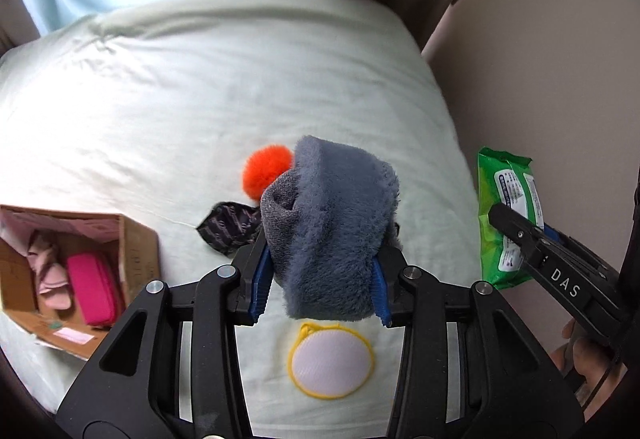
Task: Organize soft objects
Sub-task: 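Lift the slipper and wipes pack and carry both over the box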
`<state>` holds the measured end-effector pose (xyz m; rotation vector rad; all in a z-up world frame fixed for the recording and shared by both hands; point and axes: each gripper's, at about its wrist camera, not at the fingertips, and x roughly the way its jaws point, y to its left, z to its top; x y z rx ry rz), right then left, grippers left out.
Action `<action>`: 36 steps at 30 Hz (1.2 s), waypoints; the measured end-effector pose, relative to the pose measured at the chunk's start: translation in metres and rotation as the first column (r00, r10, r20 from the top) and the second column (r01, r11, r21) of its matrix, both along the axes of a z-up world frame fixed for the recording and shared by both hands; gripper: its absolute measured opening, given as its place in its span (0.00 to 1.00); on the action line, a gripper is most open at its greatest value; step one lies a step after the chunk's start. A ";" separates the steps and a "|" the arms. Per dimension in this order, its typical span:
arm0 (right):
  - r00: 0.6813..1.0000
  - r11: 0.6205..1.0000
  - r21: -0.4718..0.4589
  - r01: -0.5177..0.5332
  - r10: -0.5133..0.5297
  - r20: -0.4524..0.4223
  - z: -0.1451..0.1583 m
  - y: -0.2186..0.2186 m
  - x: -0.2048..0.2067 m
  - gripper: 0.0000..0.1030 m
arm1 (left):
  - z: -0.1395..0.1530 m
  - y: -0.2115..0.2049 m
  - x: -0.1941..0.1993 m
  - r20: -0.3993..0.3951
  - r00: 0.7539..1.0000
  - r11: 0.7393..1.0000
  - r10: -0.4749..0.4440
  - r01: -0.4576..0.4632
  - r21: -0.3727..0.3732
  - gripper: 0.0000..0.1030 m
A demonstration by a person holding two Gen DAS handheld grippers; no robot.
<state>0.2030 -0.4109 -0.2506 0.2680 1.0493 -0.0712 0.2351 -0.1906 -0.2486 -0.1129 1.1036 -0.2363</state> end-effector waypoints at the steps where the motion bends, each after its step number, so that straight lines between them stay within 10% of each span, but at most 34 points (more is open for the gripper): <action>1: 1.000 1.000 0.001 0.000 0.000 0.010 0.010 0.002 -0.004 0.33 | 0.012 0.006 -0.007 0.018 1.000 1.000 0.003 -0.003 -0.002 0.36; 17: 0.980 0.989 0.048 -0.141 0.132 0.146 0.129 0.123 -0.069 0.33 | 0.132 0.156 -0.083 0.139 0.980 0.989 0.145 -0.145 -0.011 0.36; 36: 0.973 0.964 0.132 -0.230 0.227 0.038 0.091 0.346 -0.052 0.33 | 0.073 0.380 -0.069 0.006 0.981 0.980 0.192 -0.192 0.060 0.36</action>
